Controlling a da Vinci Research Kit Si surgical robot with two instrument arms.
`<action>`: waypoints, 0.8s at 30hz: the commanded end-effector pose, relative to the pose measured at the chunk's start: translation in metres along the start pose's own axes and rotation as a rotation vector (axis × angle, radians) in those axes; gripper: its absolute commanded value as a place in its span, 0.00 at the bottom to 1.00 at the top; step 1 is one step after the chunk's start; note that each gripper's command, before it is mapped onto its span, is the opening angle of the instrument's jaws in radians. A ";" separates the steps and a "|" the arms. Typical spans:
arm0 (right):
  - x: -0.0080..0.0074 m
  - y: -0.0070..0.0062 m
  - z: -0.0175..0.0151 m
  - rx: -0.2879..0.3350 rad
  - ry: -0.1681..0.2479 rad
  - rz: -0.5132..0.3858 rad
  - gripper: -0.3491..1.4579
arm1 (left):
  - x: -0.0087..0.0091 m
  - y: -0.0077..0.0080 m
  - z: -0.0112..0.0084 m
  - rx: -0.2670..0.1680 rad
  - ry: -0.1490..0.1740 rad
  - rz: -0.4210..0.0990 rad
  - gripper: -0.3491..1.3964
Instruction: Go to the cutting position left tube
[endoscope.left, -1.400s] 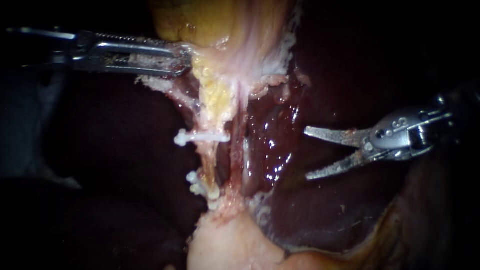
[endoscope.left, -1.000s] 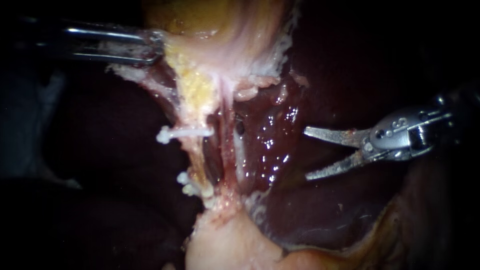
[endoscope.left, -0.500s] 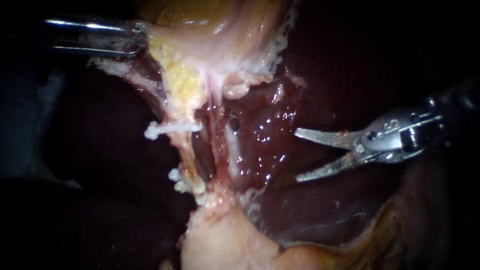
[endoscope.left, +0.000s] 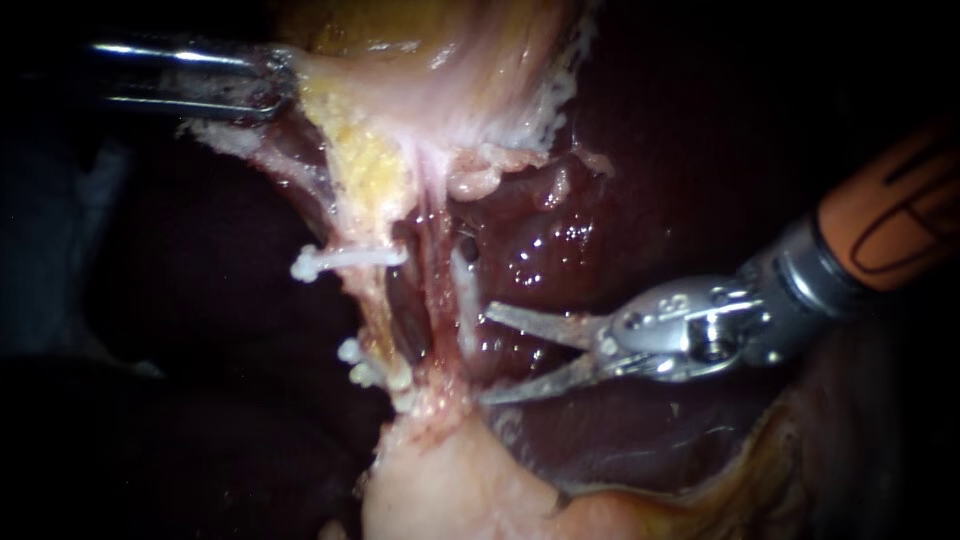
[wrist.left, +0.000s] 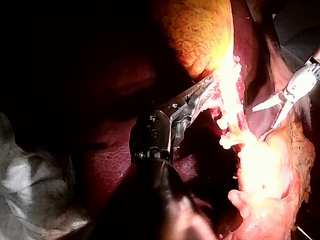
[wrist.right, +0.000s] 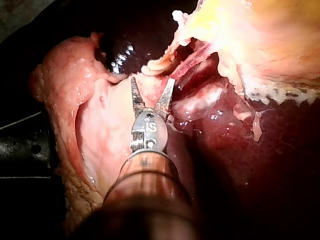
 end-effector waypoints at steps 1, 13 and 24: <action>0.0001 0.0002 0.0003 0.007 0.004 0.008 0.99 | 0.0000 0.0000 0.0000 0.001 0.000 0.000 0.00; 0.0007 0.0029 0.0029 0.080 0.057 0.089 0.98 | 0.0000 0.0001 0.0000 0.001 0.000 0.000 0.00; 0.0006 0.0047 0.0057 0.110 0.061 0.105 0.97 | 0.0000 0.0001 0.0000 0.002 0.000 0.000 0.00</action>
